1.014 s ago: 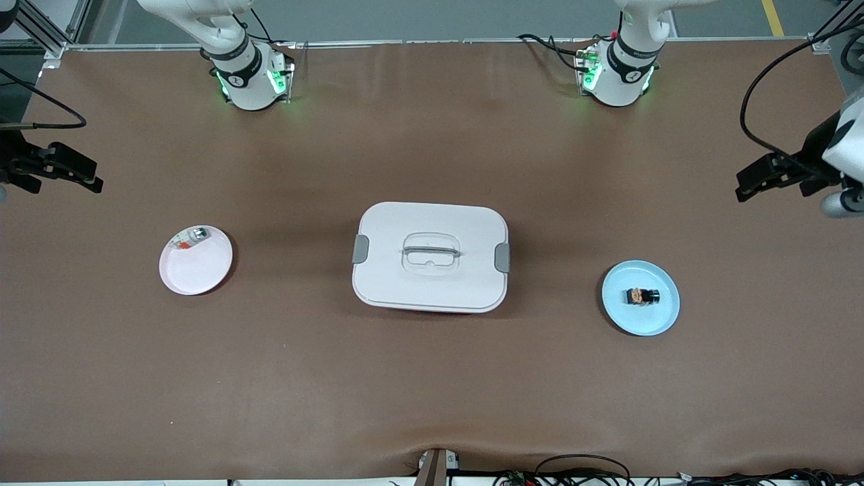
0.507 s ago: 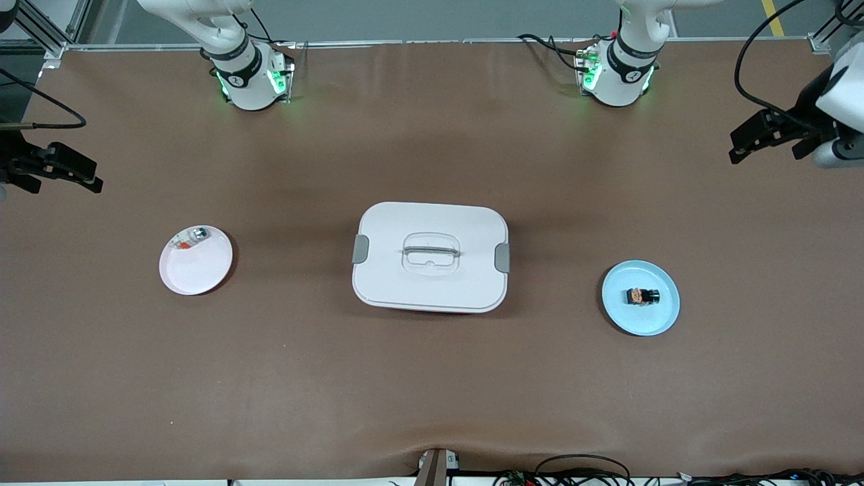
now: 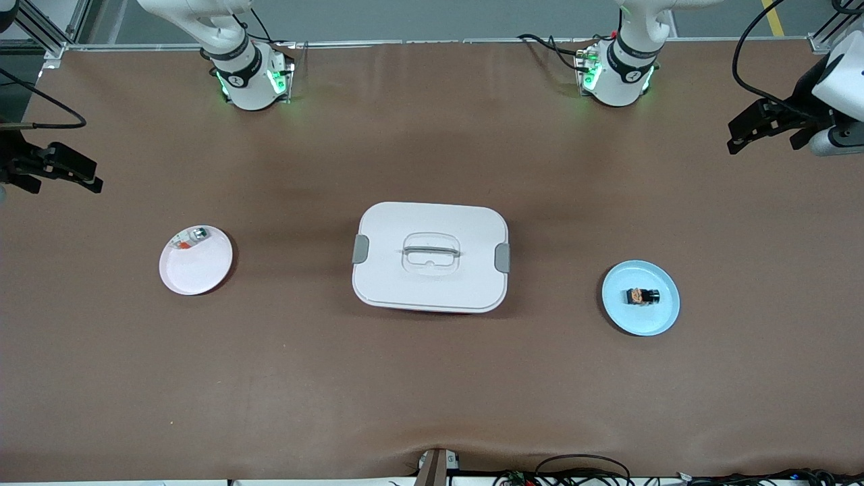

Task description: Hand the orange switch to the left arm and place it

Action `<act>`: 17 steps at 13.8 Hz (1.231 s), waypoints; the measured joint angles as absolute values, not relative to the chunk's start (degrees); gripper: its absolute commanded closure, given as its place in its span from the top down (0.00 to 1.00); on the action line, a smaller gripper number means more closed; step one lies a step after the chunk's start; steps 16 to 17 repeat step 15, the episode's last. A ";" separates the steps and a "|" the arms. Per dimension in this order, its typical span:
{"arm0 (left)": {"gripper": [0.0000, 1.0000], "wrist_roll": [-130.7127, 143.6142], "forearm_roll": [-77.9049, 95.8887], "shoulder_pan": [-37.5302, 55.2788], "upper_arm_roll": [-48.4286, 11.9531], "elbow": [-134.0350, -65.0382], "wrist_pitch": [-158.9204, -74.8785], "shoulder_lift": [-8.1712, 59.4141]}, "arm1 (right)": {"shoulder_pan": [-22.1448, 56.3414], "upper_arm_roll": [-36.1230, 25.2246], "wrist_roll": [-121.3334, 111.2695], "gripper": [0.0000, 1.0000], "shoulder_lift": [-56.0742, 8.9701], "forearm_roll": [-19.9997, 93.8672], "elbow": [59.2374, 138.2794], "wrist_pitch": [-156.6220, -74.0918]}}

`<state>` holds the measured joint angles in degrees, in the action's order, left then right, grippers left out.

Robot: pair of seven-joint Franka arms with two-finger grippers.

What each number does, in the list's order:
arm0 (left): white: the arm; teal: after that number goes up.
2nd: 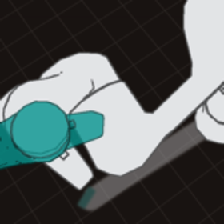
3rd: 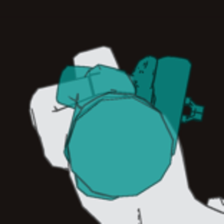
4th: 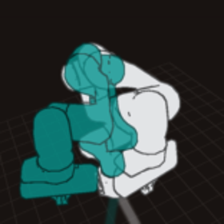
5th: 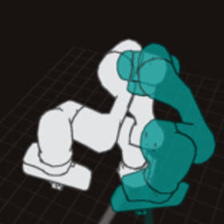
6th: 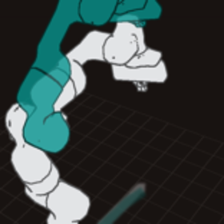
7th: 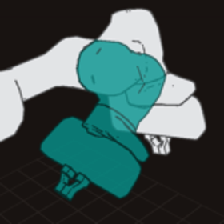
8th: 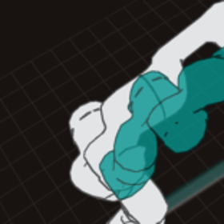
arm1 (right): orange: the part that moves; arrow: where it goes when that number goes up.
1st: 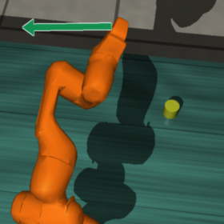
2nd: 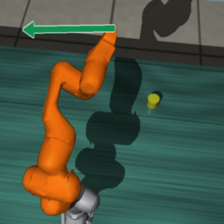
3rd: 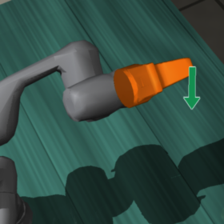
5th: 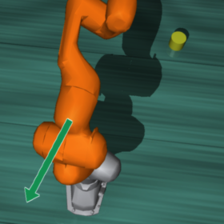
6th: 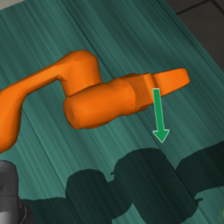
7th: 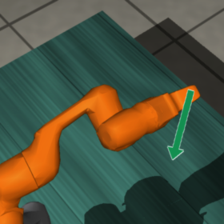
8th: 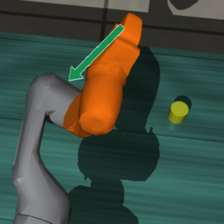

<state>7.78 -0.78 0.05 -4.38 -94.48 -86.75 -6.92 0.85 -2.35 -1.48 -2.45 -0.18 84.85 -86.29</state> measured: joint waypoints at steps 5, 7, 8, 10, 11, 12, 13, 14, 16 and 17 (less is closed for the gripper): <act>1.00 6.66 -0.78 0.13 -4.36 -94.59 -86.74 -6.90 | 0.85 -2.35 -1.48 1.00 -2.45 -0.18 84.81 -86.29; 1.00 6.66 -0.77 0.13 -4.36 -94.48 -86.68 -6.90 | 0.85 -2.35 -1.48 1.00 -2.45 -0.18 84.79 -86.29; 1.00 6.66 -0.77 0.13 -4.36 -94.41 -86.59 -6.90 | 0.85 -2.35 -1.48 1.00 -2.45 -0.18 84.78 -86.29; 1.00 6.66 -0.77 0.05 -4.34 -94.13 -86.41 -6.90 | 0.85 -2.35 -1.48 1.00 -2.45 -0.18 84.77 -86.29; 1.00 6.66 -0.70 0.00 -4.30 -93.90 -86.14 -6.88 | 0.85 -2.35 -1.48 1.00 -2.45 -0.18 84.77 -86.29; 1.00 6.66 -0.58 -0.01 -4.25 -93.55 -85.95 -6.83 | 0.85 -2.35 -1.48 1.00 -2.45 -0.18 84.77 -86.29; 1.00 6.66 -0.52 -0.01 -4.22 -93.23 -85.76 -6.75 | 0.85 -2.35 -1.48 1.00 -2.45 -0.18 84.77 -86.29; 1.00 6.66 -0.51 -0.01 -4.20 -93.01 -85.60 -6.68 | 0.85 -2.35 -1.48 1.00 -2.45 -0.18 84.77 -86.29; 1.00 6.66 -0.51 -0.02 -4.17 -92.92 -85.56 -6.65 | 0.85 -2.36 -1.48 1.00 -2.45 -0.18 84.77 -86.29; 1.00 6.66 -0.51 -0.02 -4.17 -92.92 -85.56 -6.65 | 0.85 -2.36 -1.48 1.00 -2.45 -0.18 84.77 -86.29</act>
